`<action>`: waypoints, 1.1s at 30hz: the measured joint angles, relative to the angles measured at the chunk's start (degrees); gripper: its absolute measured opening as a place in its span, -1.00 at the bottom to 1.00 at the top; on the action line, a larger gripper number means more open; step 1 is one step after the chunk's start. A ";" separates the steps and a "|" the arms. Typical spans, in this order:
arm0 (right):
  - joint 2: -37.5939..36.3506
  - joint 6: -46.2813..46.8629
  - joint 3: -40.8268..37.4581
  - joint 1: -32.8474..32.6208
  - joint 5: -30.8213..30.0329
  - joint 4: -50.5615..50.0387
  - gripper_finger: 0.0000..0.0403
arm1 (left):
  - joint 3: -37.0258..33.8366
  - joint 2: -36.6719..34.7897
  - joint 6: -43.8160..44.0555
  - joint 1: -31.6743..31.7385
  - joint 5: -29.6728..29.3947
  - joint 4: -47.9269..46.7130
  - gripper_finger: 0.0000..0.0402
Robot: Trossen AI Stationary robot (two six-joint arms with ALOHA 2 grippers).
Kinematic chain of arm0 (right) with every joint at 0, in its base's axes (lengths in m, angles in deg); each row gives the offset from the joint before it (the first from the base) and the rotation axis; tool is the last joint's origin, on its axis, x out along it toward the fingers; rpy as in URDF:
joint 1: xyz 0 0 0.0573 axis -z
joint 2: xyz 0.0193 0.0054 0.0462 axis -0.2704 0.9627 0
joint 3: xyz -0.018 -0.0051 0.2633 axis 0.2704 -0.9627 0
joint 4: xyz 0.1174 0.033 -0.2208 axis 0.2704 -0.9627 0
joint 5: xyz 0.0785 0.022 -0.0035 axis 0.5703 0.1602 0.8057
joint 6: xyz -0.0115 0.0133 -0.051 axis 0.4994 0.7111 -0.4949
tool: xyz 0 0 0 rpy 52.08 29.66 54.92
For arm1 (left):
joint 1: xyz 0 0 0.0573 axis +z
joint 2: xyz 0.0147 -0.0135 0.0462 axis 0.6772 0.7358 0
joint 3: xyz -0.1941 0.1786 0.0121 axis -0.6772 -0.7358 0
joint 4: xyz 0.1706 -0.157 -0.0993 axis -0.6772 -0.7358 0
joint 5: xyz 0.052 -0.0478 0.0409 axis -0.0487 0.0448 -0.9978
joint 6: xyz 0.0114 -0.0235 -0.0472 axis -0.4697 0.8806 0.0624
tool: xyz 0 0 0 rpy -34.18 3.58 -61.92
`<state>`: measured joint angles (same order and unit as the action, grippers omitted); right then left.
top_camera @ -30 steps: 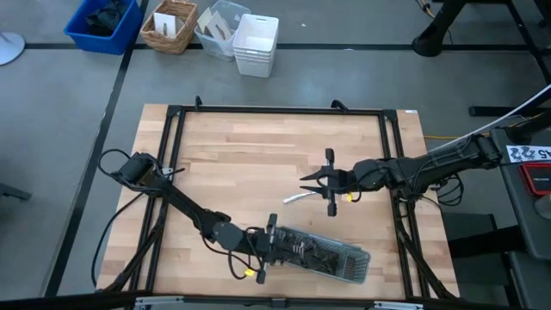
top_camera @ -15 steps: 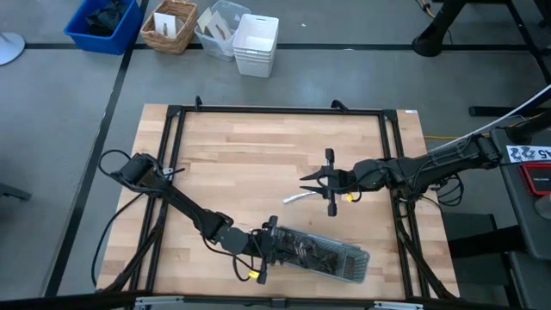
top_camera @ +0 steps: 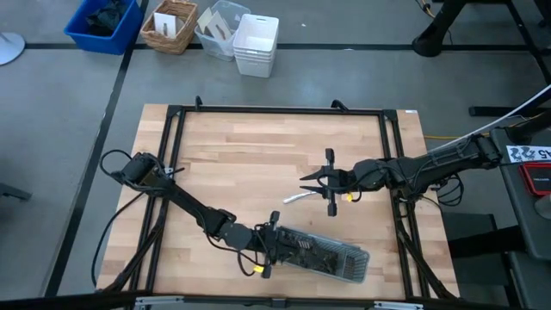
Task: Sort silverware
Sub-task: Put the fork into the gray silverware rack, then put the knife into the gray silverware rack
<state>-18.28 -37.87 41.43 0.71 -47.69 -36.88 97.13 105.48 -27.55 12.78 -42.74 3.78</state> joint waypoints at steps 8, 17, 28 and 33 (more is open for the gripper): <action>0.00 0.00 0.00 0.00 0.00 -0.04 -0.52 | 0.00 0.04 -1.22 0.96 0.57 -0.20 -0.95; 0.00 0.00 0.00 0.00 0.00 -0.07 -0.52 | -0.08 0.13 -1.95 0.72 0.39 0.57 -0.50; -2.06 -0.02 -0.02 -0.04 0.04 -1.73 -0.52 | -0.24 -2.18 -9.87 -0.11 0.16 5.69 -0.47; -4.91 -0.01 -0.02 -0.04 0.02 -3.55 -0.52 | -0.24 -4.11 -10.11 -0.22 0.21 5.29 -0.48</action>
<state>-23.20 -37.88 41.40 0.66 -47.66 -40.43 96.89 101.37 -37.66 12.56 -42.53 9.06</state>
